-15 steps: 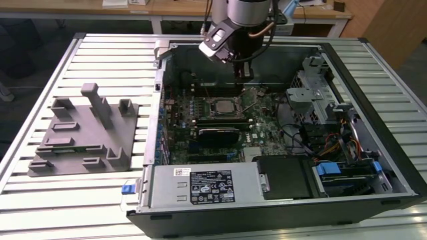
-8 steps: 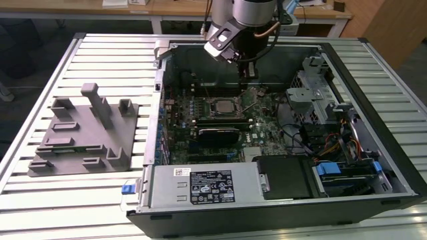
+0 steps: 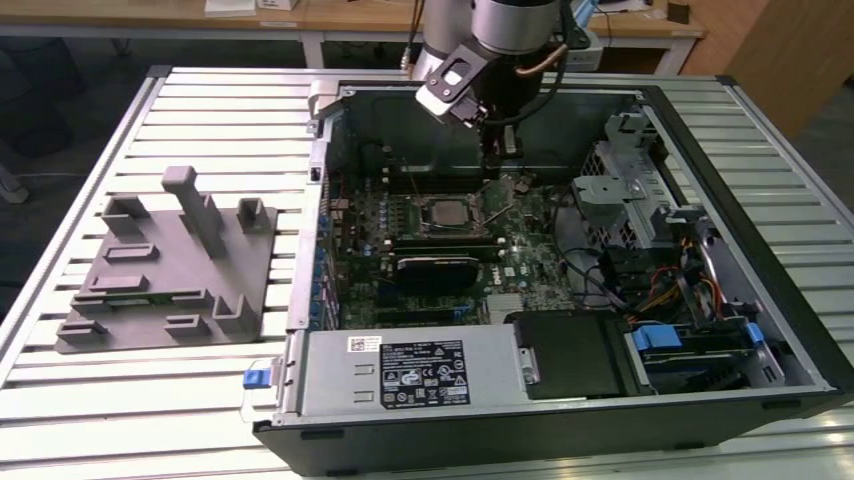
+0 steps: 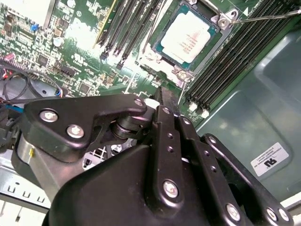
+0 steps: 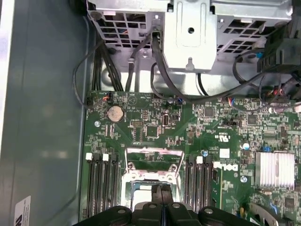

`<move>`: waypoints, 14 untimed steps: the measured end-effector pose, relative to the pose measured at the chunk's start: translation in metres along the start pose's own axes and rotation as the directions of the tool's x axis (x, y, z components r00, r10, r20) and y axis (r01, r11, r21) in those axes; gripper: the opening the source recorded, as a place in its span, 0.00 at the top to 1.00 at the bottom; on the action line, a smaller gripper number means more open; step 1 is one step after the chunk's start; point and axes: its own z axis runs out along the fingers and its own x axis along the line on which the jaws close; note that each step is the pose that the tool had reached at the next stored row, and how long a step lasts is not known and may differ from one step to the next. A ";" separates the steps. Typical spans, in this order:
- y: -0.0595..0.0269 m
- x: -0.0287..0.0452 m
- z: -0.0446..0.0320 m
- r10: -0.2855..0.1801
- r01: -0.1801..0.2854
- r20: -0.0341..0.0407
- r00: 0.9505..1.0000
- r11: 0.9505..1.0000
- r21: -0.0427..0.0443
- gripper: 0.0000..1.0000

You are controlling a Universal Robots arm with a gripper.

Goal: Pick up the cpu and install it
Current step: 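Close the cpu cover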

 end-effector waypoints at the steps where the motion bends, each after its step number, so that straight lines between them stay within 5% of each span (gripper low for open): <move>1: 0.0008 0.0000 0.0003 -0.005 0.005 0.000 1.000 1.000 0.000 0.89; 14: 0.0220 0.0043 0.0049 -0.008 0.008 -0.001 1.000 1.000 0.018 0.89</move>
